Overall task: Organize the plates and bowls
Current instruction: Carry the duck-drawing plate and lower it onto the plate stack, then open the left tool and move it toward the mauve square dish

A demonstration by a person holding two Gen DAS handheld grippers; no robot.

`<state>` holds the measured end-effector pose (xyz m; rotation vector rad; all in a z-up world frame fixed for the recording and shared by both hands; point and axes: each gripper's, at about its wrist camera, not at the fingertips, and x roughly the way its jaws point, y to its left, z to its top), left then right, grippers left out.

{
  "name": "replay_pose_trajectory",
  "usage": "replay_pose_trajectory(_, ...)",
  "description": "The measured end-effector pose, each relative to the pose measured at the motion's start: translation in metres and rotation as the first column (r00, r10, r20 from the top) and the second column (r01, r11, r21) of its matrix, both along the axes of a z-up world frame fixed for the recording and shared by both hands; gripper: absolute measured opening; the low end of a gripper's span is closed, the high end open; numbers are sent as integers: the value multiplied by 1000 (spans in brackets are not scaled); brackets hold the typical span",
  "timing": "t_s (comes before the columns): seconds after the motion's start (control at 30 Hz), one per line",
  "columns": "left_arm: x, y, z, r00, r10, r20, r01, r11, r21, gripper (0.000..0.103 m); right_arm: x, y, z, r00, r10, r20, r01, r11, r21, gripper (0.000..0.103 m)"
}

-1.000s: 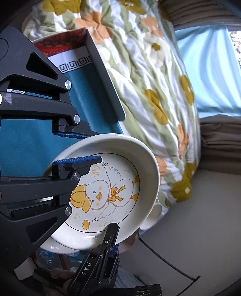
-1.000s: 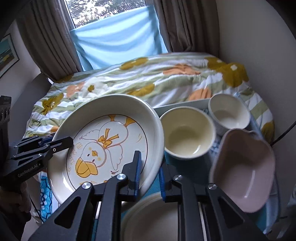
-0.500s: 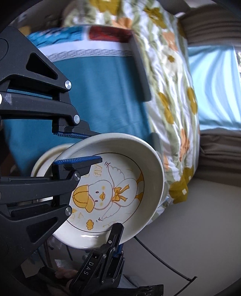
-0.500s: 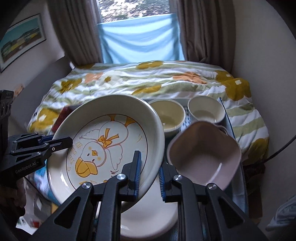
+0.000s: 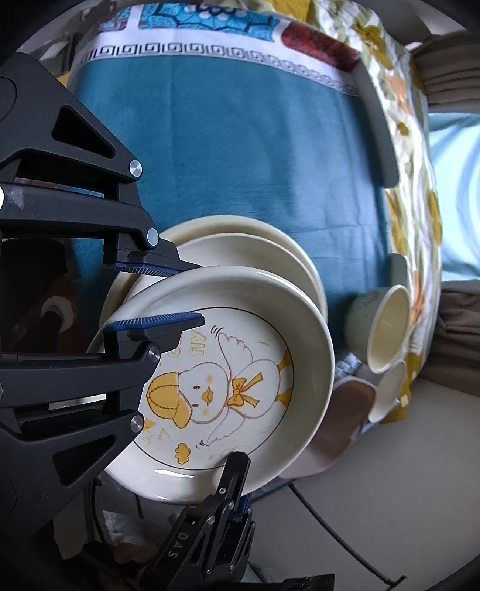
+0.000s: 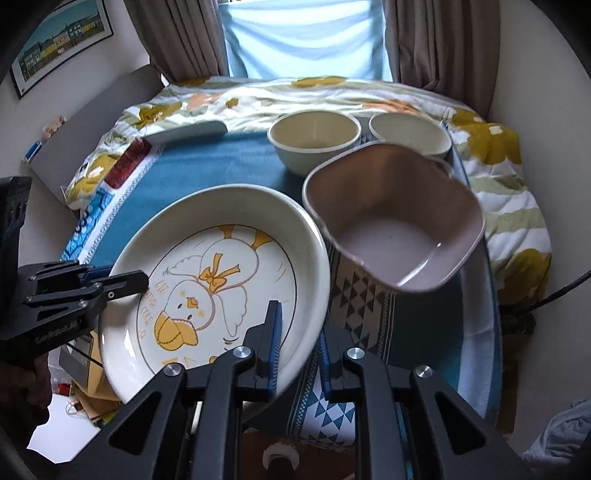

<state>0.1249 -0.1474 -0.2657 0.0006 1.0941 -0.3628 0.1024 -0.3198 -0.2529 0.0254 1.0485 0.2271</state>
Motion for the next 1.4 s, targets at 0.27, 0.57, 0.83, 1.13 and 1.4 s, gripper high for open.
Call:
replay_pose_trajectory(0.27,10,-5,-16,1000,4,-12,-3,999,54,17,6,2,-11,999,32,-9,-32,999,-14,16)
replay_pose_trajectory(0.57,25,-17,-18,1000,-2,6,1,989,149,17,15,0,-15,999,42,-11,-43,999,-18,16)
replay_pose_trajectory(0.83,27,-26,-19,998,-30,53,15,967,255,17,18,1,-18,999,51,-15,-51,999,-18,16)
replay_pose_trajectory(1.13,22,-31,-10,993,-57,107,20,947,320,17,20,2,-18,998,54,-16,-54,998,-11,16)
replay_pose_trajectory(1.4,22,-39,-6,988,-97,119,56,950,307,17,21,11,-18,998,61,-12,-61,998,-18,16)
